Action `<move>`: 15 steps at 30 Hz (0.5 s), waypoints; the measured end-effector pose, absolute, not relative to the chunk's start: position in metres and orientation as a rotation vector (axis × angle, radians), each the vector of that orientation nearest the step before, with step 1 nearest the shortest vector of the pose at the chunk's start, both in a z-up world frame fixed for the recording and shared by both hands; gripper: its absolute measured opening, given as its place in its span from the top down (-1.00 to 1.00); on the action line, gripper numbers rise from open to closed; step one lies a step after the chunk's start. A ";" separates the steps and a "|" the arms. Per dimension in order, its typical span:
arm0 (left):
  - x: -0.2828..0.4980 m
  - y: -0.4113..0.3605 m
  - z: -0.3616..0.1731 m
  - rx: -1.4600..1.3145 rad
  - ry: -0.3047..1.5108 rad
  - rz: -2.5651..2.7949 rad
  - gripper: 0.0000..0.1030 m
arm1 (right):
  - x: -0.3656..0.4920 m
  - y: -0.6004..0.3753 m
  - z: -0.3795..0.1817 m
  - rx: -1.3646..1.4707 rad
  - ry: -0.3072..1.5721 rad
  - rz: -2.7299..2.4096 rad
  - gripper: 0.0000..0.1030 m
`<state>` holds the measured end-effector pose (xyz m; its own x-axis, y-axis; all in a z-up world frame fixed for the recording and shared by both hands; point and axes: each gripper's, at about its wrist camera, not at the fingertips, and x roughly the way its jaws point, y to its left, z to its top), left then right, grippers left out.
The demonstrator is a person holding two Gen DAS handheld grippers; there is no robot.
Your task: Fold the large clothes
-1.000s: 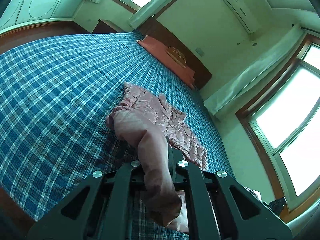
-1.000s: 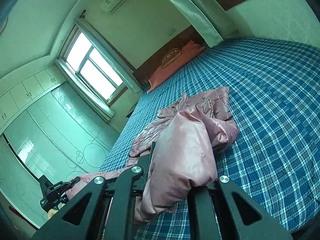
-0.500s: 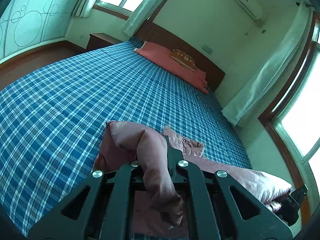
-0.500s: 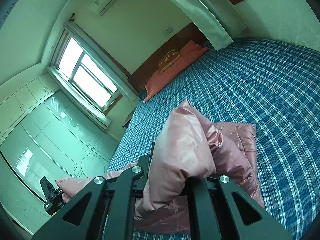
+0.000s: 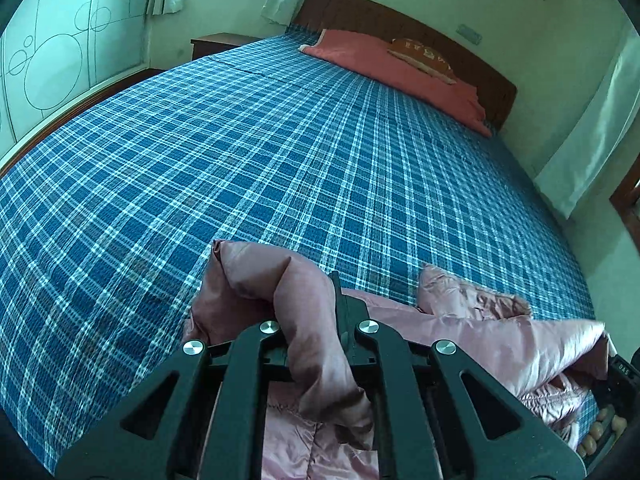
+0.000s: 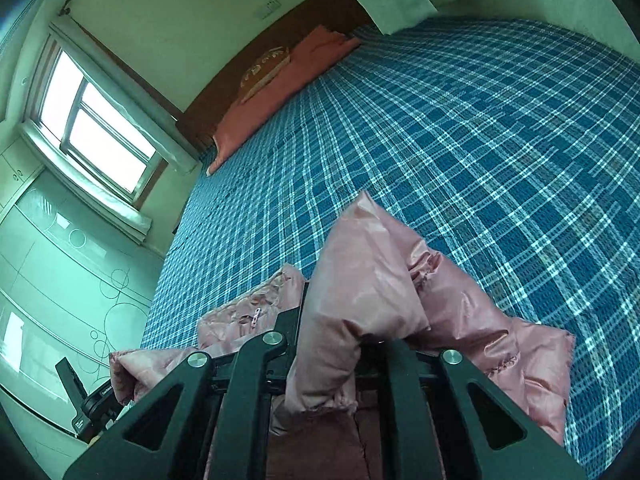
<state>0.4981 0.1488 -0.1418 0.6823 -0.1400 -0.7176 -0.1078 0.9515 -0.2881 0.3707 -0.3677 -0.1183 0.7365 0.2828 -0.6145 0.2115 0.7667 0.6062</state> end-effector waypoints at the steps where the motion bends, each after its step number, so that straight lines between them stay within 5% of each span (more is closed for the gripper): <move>1: 0.504 0.147 -0.146 -0.306 0.833 -0.021 0.77 | 0.376 -0.368 -0.123 0.711 0.778 0.040 0.62; 5: 0.513 0.150 -0.147 -0.334 0.860 -0.048 0.50 | 0.372 -0.371 -0.118 0.728 0.752 0.070 0.16; 9: 0.503 0.169 -0.131 -0.481 0.819 -0.096 -0.33 | 0.350 -0.373 -0.100 0.731 0.665 0.098 -0.12; 15: 0.484 0.186 -0.099 -0.493 0.684 -0.042 -0.49 | 0.337 -0.360 -0.086 0.652 0.646 0.068 -0.19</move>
